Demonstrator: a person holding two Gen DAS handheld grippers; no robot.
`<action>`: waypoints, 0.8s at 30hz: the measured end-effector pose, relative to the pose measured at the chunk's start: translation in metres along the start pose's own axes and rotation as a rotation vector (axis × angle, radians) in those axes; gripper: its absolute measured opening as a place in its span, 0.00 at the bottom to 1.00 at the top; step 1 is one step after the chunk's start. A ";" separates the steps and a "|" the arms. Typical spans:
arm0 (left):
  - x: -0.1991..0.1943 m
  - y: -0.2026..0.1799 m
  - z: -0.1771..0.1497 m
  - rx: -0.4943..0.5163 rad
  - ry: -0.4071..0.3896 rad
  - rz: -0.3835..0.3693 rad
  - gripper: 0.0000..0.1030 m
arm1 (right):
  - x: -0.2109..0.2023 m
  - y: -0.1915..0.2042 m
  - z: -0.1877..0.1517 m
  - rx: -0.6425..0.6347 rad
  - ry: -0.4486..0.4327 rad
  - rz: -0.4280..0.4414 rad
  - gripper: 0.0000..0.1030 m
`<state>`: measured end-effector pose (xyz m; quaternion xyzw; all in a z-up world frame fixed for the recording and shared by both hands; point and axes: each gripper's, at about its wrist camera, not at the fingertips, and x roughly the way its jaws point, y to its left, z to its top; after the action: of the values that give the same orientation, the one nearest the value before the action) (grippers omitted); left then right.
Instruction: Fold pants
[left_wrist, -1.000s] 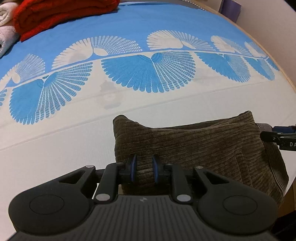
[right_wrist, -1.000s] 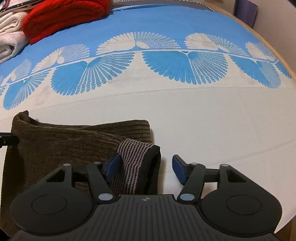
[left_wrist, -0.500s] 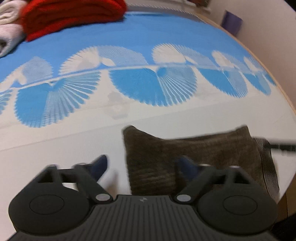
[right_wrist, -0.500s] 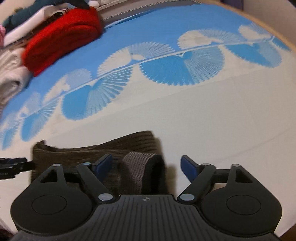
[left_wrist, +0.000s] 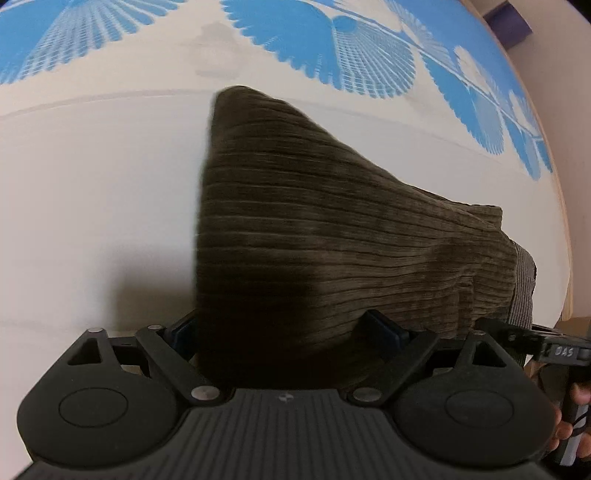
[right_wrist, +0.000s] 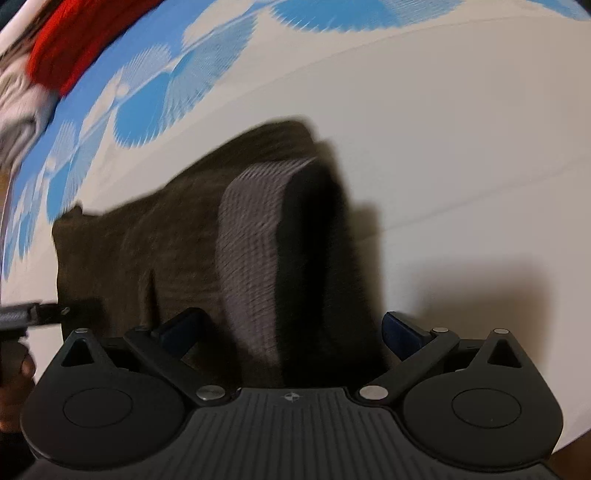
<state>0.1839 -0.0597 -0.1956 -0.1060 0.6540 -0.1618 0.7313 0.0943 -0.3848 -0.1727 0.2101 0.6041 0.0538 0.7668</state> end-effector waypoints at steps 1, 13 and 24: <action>0.002 -0.003 0.001 0.011 -0.006 0.007 0.92 | 0.002 0.003 0.000 -0.013 -0.003 -0.018 0.99; -0.046 -0.034 0.014 0.236 -0.220 0.081 0.37 | -0.022 0.042 0.012 -0.035 -0.150 -0.131 0.54; -0.122 0.025 0.045 0.078 -0.579 0.197 0.46 | -0.045 0.153 0.038 -0.222 -0.535 -0.020 0.48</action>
<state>0.2196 0.0066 -0.0864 -0.0556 0.4188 -0.0783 0.9030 0.1443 -0.2714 -0.0656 0.1256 0.3728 0.0548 0.9177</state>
